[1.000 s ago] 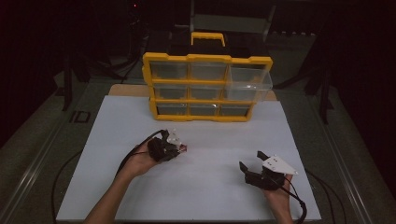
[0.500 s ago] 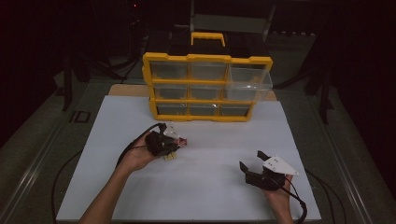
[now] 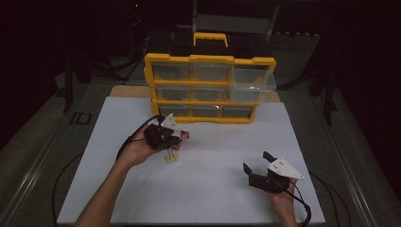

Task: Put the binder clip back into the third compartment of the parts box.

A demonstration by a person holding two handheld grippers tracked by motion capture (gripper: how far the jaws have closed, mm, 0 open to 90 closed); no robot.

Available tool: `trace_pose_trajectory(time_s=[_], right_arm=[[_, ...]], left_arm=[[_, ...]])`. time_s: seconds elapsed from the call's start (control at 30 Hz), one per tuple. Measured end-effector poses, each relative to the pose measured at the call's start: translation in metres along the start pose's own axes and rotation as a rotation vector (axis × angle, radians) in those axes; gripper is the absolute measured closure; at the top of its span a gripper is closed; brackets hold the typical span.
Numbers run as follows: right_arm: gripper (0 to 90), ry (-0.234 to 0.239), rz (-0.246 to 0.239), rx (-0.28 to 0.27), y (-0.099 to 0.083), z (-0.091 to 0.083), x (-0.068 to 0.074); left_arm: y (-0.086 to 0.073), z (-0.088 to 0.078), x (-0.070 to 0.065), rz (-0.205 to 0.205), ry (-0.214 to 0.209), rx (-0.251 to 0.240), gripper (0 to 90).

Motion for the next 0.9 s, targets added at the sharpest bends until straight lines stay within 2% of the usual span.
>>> trace_pose_trajectory(time_s=[0.43, 0.6, 0.9], right_arm=[[12.1, -0.021, -0.007, -0.004, 0.0, 0.0, -0.002], [12.2, -0.024, -0.015, 0.003, -0.001, 0.001, -0.002], [12.4, -0.026, -0.016, -0.003, -0.001, 0.0, -0.004]], left_arm=[[0.021, -0.014, 0.008, 0.023, 0.013, -0.023, 89.5], [0.031, -0.019, 0.013, 0.014, 0.017, -0.042, 89.5], [0.045, -0.031, 0.022, 0.026, 0.027, -0.052, 89.4]])
Point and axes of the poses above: each handheld gripper's, and its own axes: z roughly forward along the jaws, y roughly out of its top, x roughly to its left, the point moved 10 cm from there along z, roughly forward along the jaws, and after that the axes turned 4 degrees about z, right-handed, at the moved point
